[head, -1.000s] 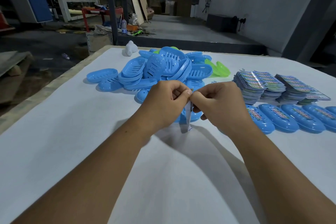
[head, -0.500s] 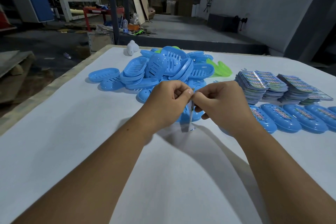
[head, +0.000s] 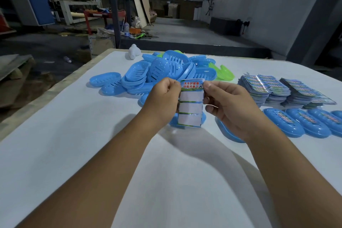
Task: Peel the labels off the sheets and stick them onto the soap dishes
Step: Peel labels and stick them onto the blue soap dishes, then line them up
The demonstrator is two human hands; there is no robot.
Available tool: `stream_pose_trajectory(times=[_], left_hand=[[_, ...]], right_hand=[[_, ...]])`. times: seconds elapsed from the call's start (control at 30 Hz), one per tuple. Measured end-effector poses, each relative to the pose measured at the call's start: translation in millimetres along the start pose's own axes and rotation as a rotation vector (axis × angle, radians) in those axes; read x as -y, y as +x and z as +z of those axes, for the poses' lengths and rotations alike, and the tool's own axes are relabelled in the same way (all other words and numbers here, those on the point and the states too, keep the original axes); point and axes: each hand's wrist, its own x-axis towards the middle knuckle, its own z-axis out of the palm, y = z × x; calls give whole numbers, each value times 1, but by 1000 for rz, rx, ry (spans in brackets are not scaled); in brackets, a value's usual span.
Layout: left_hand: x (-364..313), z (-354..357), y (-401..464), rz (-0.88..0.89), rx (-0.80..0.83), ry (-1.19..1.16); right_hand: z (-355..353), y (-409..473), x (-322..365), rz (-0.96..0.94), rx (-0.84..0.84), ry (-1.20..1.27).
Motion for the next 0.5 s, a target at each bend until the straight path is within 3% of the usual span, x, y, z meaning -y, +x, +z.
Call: stream_pose_trajectory(times=[0.23, 0.5], left_hand=[[5, 2, -2, 132, -143, 142], [-3, 5, -11, 230, -17, 15]], right_hand=[[2, 1, -4, 34, 54, 42], [7, 2, -9, 18, 9, -8]])
